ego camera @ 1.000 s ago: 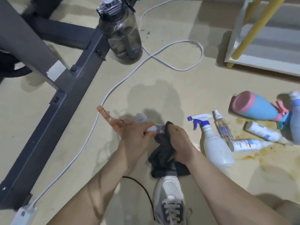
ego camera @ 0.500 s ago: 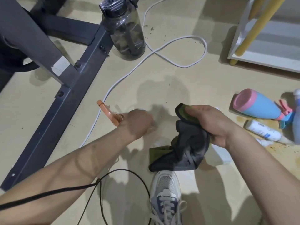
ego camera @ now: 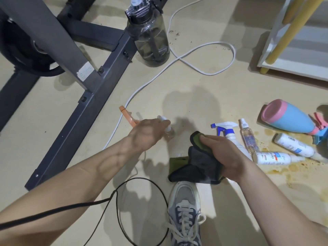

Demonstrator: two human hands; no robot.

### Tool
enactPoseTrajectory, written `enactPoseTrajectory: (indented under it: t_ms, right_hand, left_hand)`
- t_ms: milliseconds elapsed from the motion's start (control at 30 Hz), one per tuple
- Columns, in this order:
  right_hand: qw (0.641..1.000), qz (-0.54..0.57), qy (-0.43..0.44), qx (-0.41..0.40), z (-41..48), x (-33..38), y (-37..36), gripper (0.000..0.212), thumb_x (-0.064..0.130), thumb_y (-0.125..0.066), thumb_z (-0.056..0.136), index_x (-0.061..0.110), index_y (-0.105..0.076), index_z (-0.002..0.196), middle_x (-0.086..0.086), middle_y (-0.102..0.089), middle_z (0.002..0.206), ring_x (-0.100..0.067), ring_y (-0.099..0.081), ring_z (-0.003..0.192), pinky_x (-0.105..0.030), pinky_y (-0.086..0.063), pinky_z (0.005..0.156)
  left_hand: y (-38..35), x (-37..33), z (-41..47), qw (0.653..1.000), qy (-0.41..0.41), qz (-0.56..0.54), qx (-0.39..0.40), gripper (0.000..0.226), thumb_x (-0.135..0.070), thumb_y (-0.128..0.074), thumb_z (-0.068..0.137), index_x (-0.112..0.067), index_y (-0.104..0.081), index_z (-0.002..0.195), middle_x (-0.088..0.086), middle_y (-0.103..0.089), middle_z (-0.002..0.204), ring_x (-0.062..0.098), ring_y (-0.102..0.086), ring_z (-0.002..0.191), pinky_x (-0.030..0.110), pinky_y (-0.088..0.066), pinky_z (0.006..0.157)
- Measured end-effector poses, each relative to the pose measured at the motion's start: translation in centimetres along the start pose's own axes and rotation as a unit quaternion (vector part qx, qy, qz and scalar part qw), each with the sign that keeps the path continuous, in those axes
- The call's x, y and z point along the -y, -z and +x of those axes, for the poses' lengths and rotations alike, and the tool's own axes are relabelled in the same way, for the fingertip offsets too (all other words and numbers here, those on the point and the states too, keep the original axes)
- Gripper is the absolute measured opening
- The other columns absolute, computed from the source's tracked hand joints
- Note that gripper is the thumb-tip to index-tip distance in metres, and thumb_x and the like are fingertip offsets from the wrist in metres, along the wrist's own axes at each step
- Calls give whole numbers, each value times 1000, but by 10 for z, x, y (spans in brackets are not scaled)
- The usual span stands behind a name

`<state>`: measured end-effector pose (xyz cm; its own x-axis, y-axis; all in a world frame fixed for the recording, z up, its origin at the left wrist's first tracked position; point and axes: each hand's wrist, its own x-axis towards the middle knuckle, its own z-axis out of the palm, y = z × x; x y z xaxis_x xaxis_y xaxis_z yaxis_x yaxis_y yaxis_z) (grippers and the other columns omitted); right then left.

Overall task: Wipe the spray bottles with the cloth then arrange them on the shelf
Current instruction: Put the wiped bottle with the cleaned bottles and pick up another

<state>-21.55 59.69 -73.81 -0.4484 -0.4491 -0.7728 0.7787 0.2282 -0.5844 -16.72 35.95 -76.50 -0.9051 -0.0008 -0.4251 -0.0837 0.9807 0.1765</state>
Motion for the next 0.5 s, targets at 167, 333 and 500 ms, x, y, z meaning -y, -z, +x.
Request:
enactPoseTrajectory:
  t_ms: [167,333,500]
  right_hand:
    - [996,-63,10,63,-21,2,-41,26,16,-47,104,-5,-62,100,-16,-64,74,-31,-51,75,-30,-50,54]
    - [967,-195,50,154,-55,2,-74,21,9,-41,103,1,-60,97,-16,-68,66,-35,-62,58,-35,-38,57]
    - [943,-275,44,182,-70,-16,-93,17,6,-45,100,3,-54,114,-23,-63,74,-23,-51,41,-24,-36,42]
  left_hand:
    - [33,-3,-79,965,41,-224,-126,15,-8,-54,91,-14,-67,85,-18,-62,73,1,-55,75,11,-43,73]
    - [-11,58,-255,821,491,-241,-163,26,-7,-46,79,-14,-62,60,1,-63,59,25,-62,66,30,-43,57]
    - [-88,-41,-325,672,450,-571,138,38,13,-44,83,-6,-76,77,17,-71,77,21,-60,56,20,-41,48]
